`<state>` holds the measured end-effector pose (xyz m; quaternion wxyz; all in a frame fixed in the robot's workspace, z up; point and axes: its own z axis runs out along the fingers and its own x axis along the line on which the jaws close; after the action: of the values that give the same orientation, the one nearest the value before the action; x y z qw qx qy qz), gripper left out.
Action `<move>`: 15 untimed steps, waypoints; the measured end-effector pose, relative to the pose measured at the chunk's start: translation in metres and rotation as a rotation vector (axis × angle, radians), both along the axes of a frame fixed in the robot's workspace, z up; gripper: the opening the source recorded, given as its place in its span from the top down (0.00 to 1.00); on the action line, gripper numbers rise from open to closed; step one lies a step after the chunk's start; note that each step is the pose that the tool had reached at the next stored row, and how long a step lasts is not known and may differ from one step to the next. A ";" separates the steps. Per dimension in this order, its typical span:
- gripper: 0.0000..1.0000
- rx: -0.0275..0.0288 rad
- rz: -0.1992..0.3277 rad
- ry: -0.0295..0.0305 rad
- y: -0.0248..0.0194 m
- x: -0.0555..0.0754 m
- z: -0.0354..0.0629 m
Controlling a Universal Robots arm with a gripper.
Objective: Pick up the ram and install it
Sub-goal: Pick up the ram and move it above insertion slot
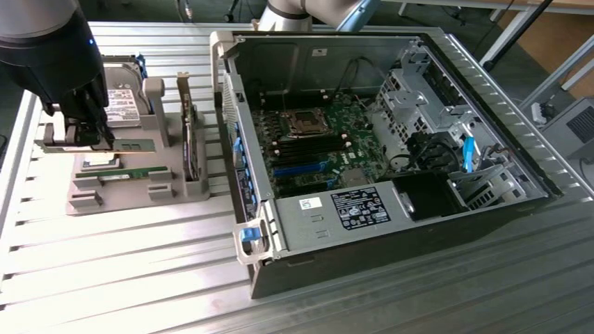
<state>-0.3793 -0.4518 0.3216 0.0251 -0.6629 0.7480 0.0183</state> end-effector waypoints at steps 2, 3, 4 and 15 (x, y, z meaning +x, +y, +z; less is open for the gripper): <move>0.87 0.0016 0.000 0.0000 0.0000 0.000 0.0014; 0.87 0.0032 0.000 0.0000 0.0000 0.000 0.0028; 0.87 0.0040 0.000 -0.0001 0.0000 0.000 0.0033; 0.87 0.0112 0.000 -0.0001 0.0000 0.000 0.0121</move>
<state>-0.3793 -0.4518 0.3338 0.0288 -0.6628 0.7479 0.0225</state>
